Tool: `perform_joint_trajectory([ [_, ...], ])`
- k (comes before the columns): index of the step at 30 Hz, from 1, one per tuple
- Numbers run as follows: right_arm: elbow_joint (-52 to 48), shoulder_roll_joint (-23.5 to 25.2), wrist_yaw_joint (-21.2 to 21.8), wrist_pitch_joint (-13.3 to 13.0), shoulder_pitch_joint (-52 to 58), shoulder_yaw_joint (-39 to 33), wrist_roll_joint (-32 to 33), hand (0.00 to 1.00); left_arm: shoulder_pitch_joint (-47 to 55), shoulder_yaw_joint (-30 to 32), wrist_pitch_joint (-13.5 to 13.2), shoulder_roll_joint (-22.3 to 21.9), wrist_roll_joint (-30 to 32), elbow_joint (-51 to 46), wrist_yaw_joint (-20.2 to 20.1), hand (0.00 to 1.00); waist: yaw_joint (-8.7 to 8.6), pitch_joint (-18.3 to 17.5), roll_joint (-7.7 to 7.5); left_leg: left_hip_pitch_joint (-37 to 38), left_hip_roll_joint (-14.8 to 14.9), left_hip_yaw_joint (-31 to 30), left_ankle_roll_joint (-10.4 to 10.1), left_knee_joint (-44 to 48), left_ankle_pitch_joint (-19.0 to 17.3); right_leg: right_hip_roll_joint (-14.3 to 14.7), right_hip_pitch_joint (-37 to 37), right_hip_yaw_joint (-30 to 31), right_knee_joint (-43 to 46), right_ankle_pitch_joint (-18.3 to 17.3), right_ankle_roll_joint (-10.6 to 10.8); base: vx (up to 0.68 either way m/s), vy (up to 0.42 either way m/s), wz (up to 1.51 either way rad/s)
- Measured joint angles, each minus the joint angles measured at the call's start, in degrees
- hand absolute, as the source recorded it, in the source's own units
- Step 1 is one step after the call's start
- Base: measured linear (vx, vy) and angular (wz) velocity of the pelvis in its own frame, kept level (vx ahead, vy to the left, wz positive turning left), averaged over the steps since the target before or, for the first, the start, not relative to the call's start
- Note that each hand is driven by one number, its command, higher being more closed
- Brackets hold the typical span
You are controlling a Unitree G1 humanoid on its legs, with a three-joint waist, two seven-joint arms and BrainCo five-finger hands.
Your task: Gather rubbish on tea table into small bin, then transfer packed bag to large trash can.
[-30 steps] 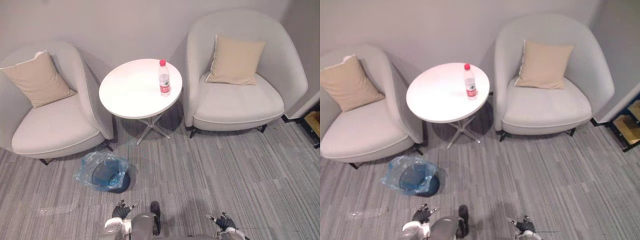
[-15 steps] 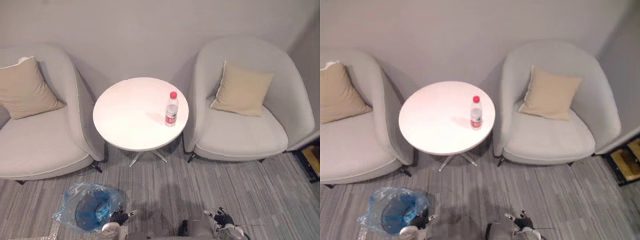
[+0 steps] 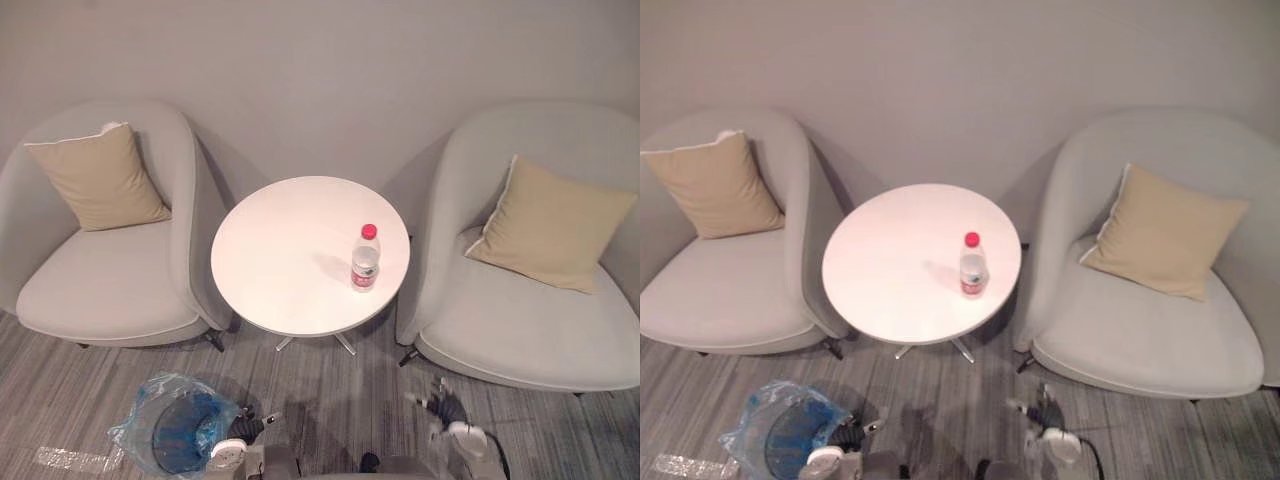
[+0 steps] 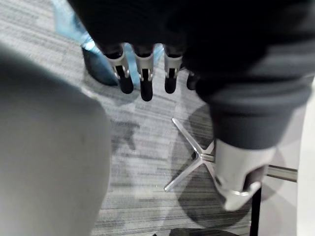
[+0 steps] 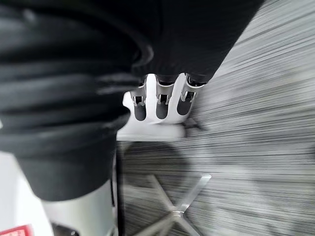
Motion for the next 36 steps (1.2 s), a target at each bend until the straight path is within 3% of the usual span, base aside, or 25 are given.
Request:
perform_joint_trajectory([
  [2, 3.4, -0.2, 0.0, 0.5, -0.1, -1.5, -0.4, 0.0, -0.2, -0.1, 0.0, 0.7, 0.1, 1.0, 0.0, 0.0, -0.1, -0.4, -1.29, 1.8, -2.2, 1.0, 1.2, -3.3, 0.8, -1.9, 0.8, 0.4, -1.8, 0.1, 1.2, 0.2, 0.157, -0.04],
  [7, 4.3, -0.4, 0.4, 1.5, 2.1, -1.5, -0.8, 0.0, -0.7, -1.9, 0.1, 1.7, 1.4, 2.9, -1.0, 0.0, -0.92, -1.0, -1.62, 5.6, -5.5, 1.3, 2.4, -7.9, 1.5, -4.5, 2.6, 1.7, -3.5, -0.1, 2.6, 0.14, 0.135, -0.04],
  [14, 3.6, -0.4, 0.5, 1.5, 2.5, 1.0, -3.4, 0.0, -0.6, -4.3, 0.1, 2.2, 2.2, 3.0, -1.0, 0.0, -0.94, -2.2, -1.97, 7.2, -5.5, 1.1, 2.8, -9.3, 1.8, -4.2, 3.7, 2.9, -4.3, -0.1, 2.6, 0.08, 0.01, -0.02],
  [17, 3.1, -0.2, 0.7, 0.2, 4.0, 0.6, -2.8, 0.0, -0.3, -4.4, 0.0, 1.9, 2.2, 3.0, -1.0, 0.0, -1.09, -2.5, -1.82, 7.8, -5.3, 1.0, 2.7, -10.6, 1.8, -3.7, 4.4, 2.9, -5.7, -0.1, 2.6, 0.02, -0.038, 0.03],
  [22, 3.9, 0.3, -1.1, 3.2, 8.0, -0.9, -6.4, 0.0, 0.2, -4.0, 0.1, 1.9, 2.3, 3.3, -0.9, 0.0, -1.37, -3.3, -2.0, 9.3, -5.1, 1.0, 2.5, -12.6, 2.5, -3.2, 6.2, 3.1, -7.7, 0.6, 2.3, 0.01, -0.011, -0.04],
  [26, -9.6, 0.0, -2.3, 4.1, 10.9, 0.7, -9.8, 0.0, 0.6, -4.0, 0.1, 2.1, 2.5, 3.1, -0.9, 0.0, -2.16, -3.3, -2.06, 9.2, -5.0, 0.9, 2.8, -14.7, 4.3, -2.9, 5.8, 3.3, -9.6, 2.8, 2.2, -0.04, 0.012, -0.02],
  [31, -25.8, -0.6, -2.9, 2.3, 11.0, 1.1, -15.4, 0.0, 1.2, -4.5, -0.1, 2.4, 3.8, 2.4, -1.0, 0.0, -2.11, -4.1, -3.15, 9.0, -5.4, 0.6, 3.2, -16.2, 5.4, -3.0, 5.0, 3.5, -10.7, 4.1, 2.3, -0.09, 0.023, 0.0],
  [36, -32.4, -0.6, -4.3, 1.2, 11.1, 1.1, -20.2, 0.0, 1.7, -4.6, -0.1, 2.5, 4.6, 1.4, -0.9, 0.0, -2.09, -4.2, -3.24, 9.1, -5.8, -0.4, 3.4, -19.2, 8.1, -3.5, 4.4, 3.5, -11.5, 4.4, 3.1, -0.12, -0.004, 0.08],
])
